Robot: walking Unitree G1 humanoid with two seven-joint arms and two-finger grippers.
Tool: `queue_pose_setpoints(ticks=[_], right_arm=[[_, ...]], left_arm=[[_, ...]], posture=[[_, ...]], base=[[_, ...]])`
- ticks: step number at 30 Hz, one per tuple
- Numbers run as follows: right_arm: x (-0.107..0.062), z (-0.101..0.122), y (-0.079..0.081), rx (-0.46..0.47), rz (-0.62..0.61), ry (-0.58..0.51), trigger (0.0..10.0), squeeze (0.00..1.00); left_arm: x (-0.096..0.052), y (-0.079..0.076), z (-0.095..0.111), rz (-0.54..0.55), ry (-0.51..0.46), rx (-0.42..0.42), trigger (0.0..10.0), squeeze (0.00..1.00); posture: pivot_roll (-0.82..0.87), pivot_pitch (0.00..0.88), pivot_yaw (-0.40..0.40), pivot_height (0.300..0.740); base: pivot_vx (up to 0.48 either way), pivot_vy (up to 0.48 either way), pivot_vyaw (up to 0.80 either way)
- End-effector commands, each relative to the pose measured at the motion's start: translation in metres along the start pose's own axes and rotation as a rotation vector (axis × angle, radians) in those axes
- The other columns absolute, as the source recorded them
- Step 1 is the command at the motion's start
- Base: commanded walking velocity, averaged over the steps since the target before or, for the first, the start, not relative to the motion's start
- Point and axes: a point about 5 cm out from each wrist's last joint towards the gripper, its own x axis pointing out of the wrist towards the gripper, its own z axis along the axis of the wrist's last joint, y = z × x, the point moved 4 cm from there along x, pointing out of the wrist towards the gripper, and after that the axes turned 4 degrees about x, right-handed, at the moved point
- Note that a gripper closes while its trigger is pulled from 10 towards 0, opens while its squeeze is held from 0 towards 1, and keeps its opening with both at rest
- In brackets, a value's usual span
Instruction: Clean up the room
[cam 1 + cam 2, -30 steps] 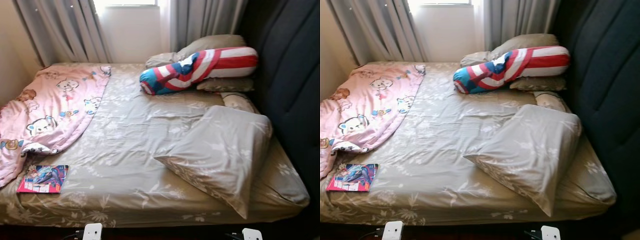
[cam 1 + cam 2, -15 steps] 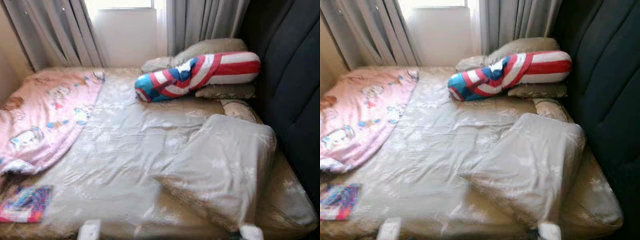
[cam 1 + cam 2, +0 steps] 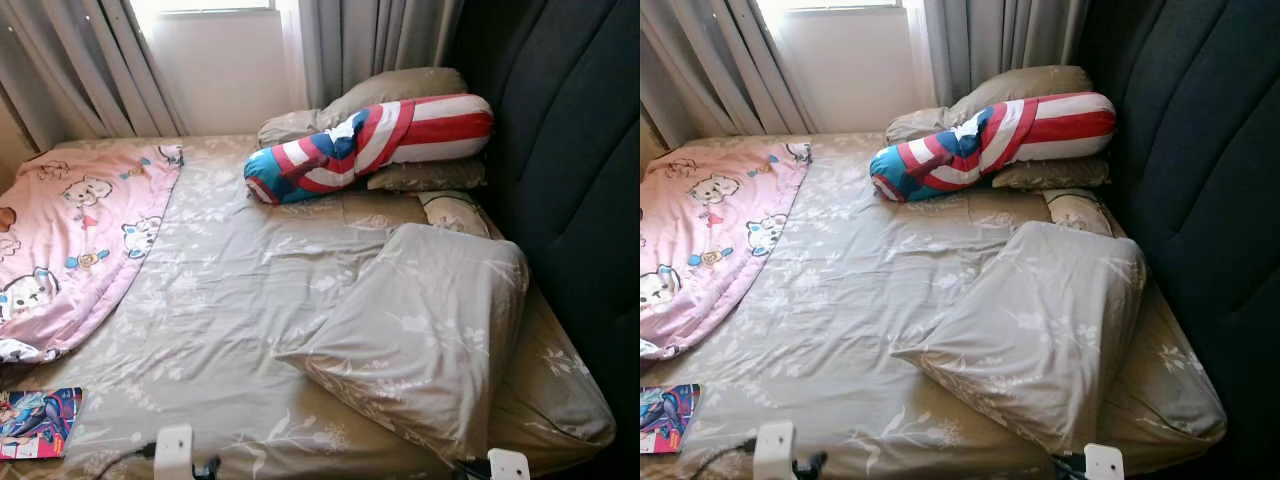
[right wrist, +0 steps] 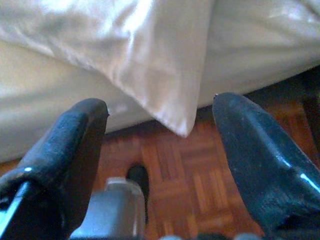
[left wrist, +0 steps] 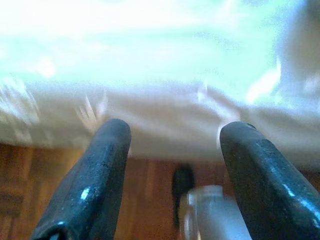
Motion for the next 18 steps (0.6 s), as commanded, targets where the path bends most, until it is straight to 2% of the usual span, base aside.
queue_pose_setpoints(ticks=[1,2,3,4,5,6,9,10,14,18], right_arm=[[-0.001,0.003,0.003,0.021,0.007,-0.040,10.0,0.00],[-0.002,0.004,0.004,0.044,0.010,-0.066,10.0,0.00],[0.011,0.041,0.011,0.049,0.025,-0.147,10.0,0.00],[0.022,0.088,0.022,0.046,0.048,-0.249,10.0,0.00],[0.028,0.145,0.037,0.046,0.076,-0.377,10.0,0.00],[0.028,0.156,0.041,0.047,0.089,-0.417,10.0,0.00],[0.023,0.169,0.045,0.050,0.107,-0.495,10.0,0.00],[0.022,0.170,0.045,0.055,0.107,-0.508,10.0,0.00],[0.021,0.165,0.042,0.062,0.099,-0.513,10.0,0.00],[0.021,0.154,0.039,0.058,0.084,-0.480,10.0,0.00]], left_arm=[[0.004,0.009,0.023,0.021,-0.082,-0.028,10.0,0.00],[0.007,0.011,0.045,0.021,-0.159,-0.042,10.0,0.00],[0.008,0.011,0.056,0.018,-0.199,-0.044,10.0,0.00],[0.009,0.010,0.070,0.018,-0.247,-0.038,10.0,0.00],[0.009,0.010,0.089,0.018,-0.316,-0.027,10.0,0.00],[0.008,0.008,0.103,0.011,-0.368,-0.032,10.0,0.00],[0.004,-0.002,0.131,-0.016,-0.493,-0.045,10.0,0.00],[0.002,-0.007,0.134,-0.031,-0.516,-0.040,10.0,0.00],[-0.005,-0.018,0.135,-0.065,-0.570,-0.023,10.0,0.00],[-0.012,-0.021,0.132,-0.069,-0.607,-0.026,10.0,0.00]], posture=[[-0.02,0.000,0.034,0.740],[-0.02,0.000,0.037,0.740],[-0.02,0.000,0.038,0.740],[-0.02,0.000,0.040,0.740],[-0.02,0.000,0.042,0.740],[-0.02,0.000,0.043,0.740],[-0.03,0.000,0.047,0.740],[-0.03,0.000,0.047,0.740],[-0.03,0.000,0.040,0.740],[-0.02,0.000,0.026,0.740]], base=[[0.000,0.000,0.00],[0.000,0.000,0.00],[0.000,0.000,0.00],[0.000,0.000,0.00],[0.000,0.000,0.00],[0.000,0.000,0.00],[0.000,0.000,0.00],[0.000,0.000,0.00],[0.000,0.000,0.00],[0.000,0.000,0.00]])
